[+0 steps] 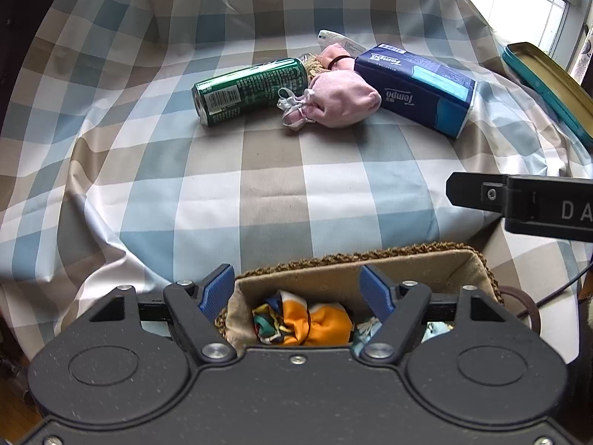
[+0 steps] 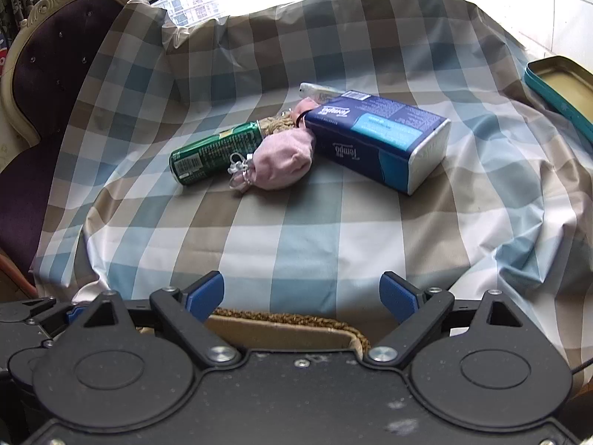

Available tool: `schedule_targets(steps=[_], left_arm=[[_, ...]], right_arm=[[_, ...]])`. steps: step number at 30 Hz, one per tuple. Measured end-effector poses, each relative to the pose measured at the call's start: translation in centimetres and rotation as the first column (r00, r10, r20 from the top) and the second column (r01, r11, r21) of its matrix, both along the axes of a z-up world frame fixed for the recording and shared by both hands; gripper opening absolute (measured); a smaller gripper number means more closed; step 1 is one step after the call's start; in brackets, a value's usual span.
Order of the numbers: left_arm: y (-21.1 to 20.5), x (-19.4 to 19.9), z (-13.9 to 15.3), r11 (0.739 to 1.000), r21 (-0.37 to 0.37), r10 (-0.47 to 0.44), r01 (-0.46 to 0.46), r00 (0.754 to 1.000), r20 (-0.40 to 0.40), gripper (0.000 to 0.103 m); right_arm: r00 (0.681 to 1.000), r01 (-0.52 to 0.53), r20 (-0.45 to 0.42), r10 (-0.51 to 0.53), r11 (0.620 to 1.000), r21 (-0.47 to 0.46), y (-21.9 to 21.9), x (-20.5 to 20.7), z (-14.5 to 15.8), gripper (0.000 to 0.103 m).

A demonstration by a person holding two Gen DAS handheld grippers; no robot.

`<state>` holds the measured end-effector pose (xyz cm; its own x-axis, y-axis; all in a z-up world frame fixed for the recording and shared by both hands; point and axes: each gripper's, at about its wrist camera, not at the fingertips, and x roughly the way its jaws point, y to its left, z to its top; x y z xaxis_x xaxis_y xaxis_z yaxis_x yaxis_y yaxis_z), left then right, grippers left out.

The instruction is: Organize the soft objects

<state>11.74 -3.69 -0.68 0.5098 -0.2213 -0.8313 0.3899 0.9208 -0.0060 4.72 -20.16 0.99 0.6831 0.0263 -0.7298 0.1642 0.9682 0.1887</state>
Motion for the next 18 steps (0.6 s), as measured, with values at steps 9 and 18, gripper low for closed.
schedule_targets(steps=[9,18], left_arm=[[-1.0,5.0,-0.2,1.000,-0.006,0.019,-0.019,1.000,0.014,0.070],[-1.9,10.1,-1.0,0.999,-0.018,0.043,-0.043,0.999,0.011,0.070]], right_arm=[[0.996,0.010,0.092,-0.004,0.998,-0.061,-1.7,5.5,1.3,0.095],[0.985,0.031,0.175,-0.006,0.990,-0.137,-4.5,14.1,2.0,0.100]])
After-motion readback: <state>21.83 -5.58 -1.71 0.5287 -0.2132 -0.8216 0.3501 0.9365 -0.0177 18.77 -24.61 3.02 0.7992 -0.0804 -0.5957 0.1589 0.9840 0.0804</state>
